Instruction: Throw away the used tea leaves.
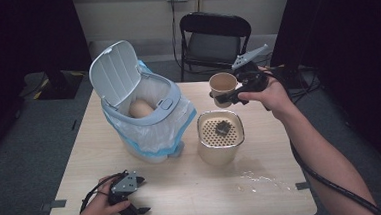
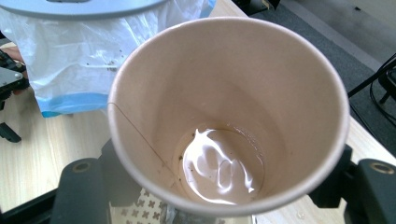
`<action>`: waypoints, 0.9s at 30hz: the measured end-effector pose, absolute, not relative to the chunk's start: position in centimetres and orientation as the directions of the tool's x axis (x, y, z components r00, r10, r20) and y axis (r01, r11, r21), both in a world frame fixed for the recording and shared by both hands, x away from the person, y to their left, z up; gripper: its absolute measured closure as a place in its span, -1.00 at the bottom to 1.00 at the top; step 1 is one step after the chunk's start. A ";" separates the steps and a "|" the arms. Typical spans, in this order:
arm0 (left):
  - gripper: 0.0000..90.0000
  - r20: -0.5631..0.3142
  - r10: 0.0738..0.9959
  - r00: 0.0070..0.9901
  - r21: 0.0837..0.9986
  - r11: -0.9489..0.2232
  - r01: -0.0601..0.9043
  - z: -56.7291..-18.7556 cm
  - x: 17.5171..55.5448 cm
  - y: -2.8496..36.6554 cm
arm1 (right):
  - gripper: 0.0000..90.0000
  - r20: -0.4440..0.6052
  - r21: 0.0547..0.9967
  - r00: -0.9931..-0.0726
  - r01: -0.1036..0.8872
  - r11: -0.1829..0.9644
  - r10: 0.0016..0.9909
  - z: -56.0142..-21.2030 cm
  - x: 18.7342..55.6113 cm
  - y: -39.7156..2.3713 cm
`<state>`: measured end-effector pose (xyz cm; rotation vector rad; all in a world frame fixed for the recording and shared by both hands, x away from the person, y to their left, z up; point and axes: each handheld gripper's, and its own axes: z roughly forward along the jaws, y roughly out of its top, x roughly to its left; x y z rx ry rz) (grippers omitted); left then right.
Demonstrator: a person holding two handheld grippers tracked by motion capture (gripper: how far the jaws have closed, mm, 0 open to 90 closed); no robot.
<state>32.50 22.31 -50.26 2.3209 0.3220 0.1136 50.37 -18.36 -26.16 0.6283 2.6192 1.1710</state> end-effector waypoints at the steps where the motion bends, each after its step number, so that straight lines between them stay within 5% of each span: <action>1: -1.00 -0.017 0.266 0.964 0.718 -0.668 0.196 -50.3 32.5 22.3 | -0.36 -0.012 0.747 -0.890 0.296 0.595 0.456 -26.0 50.4 -18.3; 27: -1.00 -0.016 0.266 0.964 0.718 -0.668 0.196 -50.3 32.5 22.3 | -0.36 0.002 0.746 -0.902 0.289 0.600 0.432 -23.8 51.1 -16.6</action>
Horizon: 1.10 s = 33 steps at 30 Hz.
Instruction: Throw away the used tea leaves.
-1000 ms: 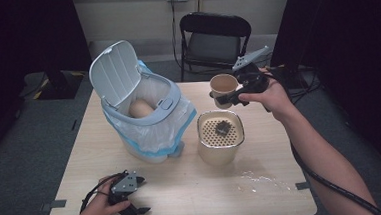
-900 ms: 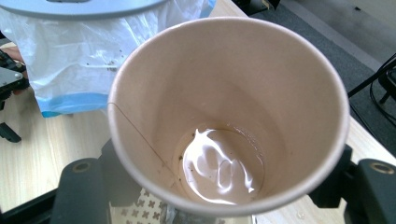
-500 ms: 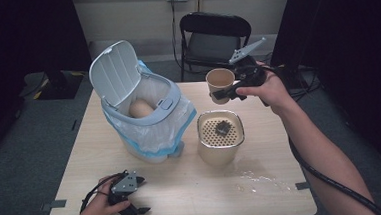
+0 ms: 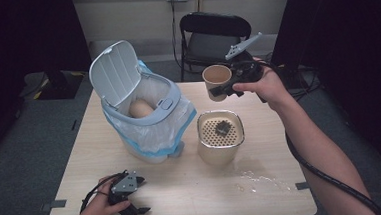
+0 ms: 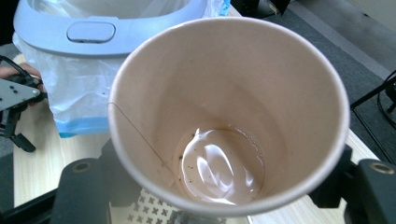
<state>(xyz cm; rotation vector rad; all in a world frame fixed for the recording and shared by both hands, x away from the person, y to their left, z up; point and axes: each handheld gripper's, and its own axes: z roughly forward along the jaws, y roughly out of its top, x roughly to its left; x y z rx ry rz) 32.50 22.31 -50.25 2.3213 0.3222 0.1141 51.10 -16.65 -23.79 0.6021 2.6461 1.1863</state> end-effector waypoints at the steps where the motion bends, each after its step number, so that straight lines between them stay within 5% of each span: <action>1: -1.00 -0.016 0.266 0.964 0.718 -0.668 0.196 -50.3 32.5 22.3 | -0.36 0.001 0.746 -0.904 0.285 0.602 0.427 -23.7 51.2 -16.4; 33: -1.00 -0.012 0.269 0.963 0.713 -0.673 0.196 -50.2 32.5 22.3 | -0.37 0.001 0.749 -0.919 0.263 0.609 0.395 -21.4 51.3 -13.8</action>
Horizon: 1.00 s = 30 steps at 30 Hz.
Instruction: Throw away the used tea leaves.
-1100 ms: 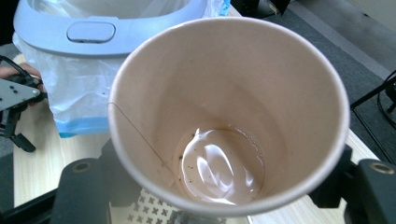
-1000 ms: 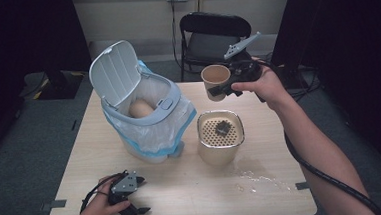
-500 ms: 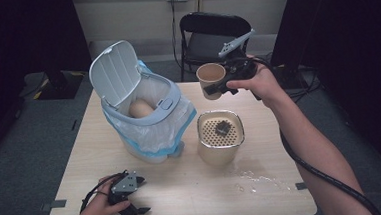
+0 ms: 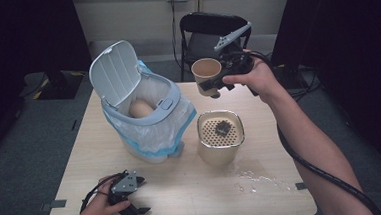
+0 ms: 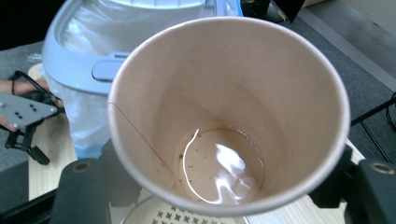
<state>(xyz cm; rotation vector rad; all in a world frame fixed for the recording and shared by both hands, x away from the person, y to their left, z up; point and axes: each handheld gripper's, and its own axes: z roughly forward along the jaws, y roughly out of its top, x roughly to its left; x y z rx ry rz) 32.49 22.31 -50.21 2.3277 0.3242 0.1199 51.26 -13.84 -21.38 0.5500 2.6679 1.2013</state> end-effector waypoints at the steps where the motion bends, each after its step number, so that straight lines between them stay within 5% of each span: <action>1: -1.00 -0.012 0.268 0.963 0.713 -0.673 0.196 -50.2 32.5 22.3 | -0.37 -0.003 0.747 -0.920 0.258 0.613 0.392 -21.3 51.3 -13.6; 30: -1.00 -0.020 0.267 0.963 0.717 -0.667 0.200 -50.3 32.5 22.3 | -0.37 -0.004 0.758 -0.949 0.203 0.620 0.316 -19.5 51.8 -7.8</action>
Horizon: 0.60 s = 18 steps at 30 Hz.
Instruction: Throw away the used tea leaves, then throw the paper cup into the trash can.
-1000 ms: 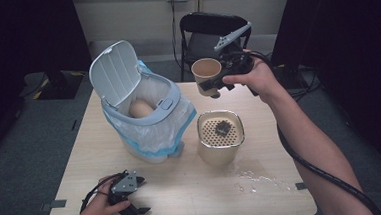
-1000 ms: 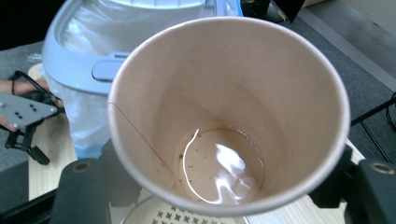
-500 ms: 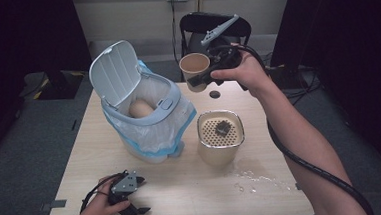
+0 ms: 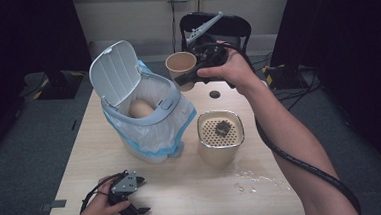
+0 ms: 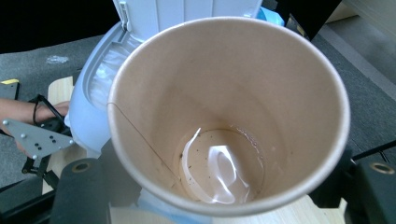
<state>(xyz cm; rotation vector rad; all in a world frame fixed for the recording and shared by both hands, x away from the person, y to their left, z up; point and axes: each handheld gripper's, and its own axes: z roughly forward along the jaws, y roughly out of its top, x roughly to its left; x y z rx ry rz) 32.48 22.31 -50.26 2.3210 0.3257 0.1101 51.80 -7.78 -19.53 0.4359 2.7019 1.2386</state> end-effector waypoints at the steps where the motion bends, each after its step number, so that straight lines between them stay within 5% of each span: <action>1: -1.00 -0.015 0.269 0.963 0.712 -0.673 0.199 -50.2 32.5 22.3 | -0.37 0.000 0.759 -0.951 0.201 0.619 0.309 -19.6 51.8 -7.4; 18: -1.00 -0.017 0.269 0.963 0.716 -0.669 0.199 -50.3 32.5 22.3 | -0.37 0.005 0.763 -0.967 0.167 0.624 0.253 -19.7 51.1 -3.6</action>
